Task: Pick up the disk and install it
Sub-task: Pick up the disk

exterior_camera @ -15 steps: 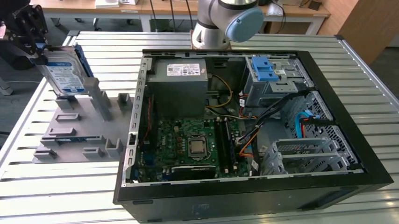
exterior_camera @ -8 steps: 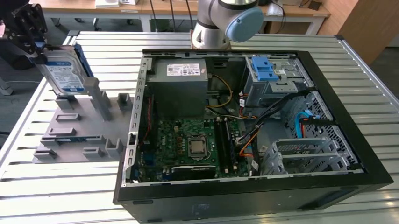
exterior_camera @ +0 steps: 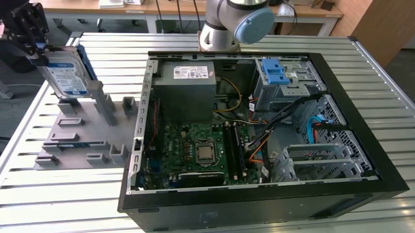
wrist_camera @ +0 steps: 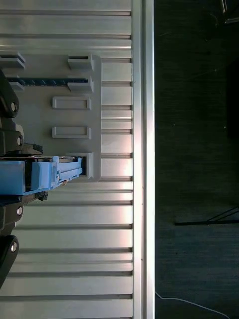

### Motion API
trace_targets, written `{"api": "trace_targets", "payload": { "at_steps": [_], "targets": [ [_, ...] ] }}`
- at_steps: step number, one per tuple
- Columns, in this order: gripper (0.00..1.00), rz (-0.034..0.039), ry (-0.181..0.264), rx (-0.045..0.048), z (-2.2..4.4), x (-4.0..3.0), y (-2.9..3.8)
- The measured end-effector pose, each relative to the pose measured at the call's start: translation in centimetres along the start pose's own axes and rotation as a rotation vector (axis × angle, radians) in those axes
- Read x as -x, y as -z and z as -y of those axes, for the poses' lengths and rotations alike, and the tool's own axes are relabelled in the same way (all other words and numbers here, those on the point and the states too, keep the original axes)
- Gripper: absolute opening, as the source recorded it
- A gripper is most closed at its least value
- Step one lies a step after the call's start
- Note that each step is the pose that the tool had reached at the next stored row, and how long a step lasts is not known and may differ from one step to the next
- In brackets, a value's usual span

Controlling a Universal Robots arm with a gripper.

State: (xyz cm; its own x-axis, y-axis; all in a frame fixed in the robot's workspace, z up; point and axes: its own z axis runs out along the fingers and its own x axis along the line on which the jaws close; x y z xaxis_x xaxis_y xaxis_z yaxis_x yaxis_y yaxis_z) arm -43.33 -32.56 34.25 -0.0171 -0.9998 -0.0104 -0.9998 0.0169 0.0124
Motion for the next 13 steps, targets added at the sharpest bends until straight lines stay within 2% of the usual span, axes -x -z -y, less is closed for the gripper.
{"api": "trace_targets", "payload": {
  "at_steps": [13],
  "targets": [
    [0.36,0.0,0.0,0.0,-0.01,0.0,0.33]
  ]
}}
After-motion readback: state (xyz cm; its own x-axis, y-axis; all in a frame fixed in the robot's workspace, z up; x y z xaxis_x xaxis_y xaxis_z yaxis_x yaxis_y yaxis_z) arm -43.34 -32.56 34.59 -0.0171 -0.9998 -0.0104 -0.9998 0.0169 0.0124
